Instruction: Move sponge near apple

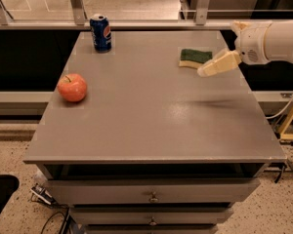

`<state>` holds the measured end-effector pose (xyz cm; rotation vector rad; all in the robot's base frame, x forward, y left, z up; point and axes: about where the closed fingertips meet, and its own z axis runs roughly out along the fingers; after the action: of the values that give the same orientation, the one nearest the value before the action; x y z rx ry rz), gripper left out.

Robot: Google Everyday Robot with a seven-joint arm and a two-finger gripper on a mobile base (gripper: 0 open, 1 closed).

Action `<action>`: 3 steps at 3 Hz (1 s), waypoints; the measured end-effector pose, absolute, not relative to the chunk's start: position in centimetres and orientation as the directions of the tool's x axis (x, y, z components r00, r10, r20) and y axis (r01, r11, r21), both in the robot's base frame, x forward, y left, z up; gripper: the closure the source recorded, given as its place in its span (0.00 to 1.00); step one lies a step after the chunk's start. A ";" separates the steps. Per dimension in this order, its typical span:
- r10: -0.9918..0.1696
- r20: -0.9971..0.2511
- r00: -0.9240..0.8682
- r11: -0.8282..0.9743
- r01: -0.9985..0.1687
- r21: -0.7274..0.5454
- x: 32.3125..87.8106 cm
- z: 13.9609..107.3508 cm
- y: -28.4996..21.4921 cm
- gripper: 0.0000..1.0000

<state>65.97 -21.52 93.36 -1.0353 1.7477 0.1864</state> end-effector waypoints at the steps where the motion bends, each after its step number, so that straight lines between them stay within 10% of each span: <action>1: -0.492 -0.868 -0.059 0.608 -0.737 -0.295 70.0 91.6 -21.5 0.00; 3: -0.411 -0.910 -0.057 0.571 -0.794 -0.208 76.6 88.3 -20.9 0.00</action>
Offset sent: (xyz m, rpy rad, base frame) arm 0.1256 -0.0011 -0.0444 0.1993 0.0165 0.1272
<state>76.61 -20.87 88.28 -1.0167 1.6771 0.4240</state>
